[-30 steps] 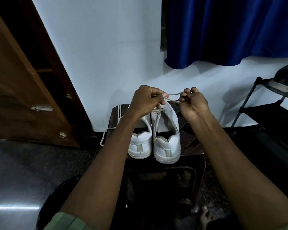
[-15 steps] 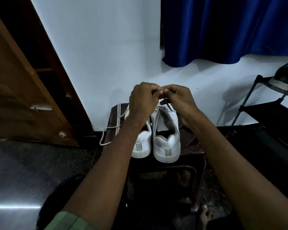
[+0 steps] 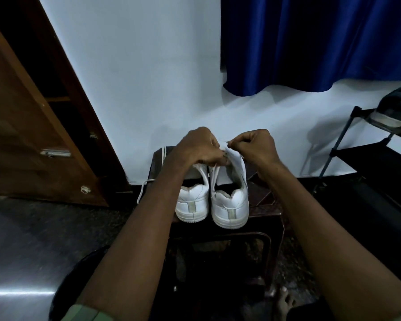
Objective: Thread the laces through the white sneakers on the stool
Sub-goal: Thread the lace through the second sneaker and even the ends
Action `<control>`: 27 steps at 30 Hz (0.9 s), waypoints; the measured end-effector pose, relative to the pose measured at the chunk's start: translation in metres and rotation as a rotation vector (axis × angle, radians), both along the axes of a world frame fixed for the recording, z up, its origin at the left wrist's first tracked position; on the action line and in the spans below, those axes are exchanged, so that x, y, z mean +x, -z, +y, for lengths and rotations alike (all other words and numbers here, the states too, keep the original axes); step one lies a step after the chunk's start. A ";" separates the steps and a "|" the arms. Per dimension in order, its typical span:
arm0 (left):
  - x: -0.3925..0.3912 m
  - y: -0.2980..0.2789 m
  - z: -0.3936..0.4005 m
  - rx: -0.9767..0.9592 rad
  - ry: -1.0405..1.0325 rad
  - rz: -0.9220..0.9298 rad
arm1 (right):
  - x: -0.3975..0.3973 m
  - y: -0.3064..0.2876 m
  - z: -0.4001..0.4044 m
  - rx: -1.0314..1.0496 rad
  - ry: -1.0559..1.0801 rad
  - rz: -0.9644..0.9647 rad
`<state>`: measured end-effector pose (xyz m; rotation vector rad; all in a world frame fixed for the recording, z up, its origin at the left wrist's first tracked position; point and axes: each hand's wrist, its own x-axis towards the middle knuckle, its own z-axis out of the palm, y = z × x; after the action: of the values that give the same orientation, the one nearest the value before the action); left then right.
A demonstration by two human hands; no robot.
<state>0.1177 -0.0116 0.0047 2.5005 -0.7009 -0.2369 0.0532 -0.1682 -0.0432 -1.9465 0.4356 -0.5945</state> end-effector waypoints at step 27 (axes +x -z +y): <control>0.030 0.024 0.013 -0.247 -0.192 0.390 | -0.002 0.021 0.024 -0.342 0.049 0.025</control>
<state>0.1475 0.0012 -0.0197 2.1777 -0.3075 -0.5168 0.0516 -0.1438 -0.0643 -2.2754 0.4185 -0.7139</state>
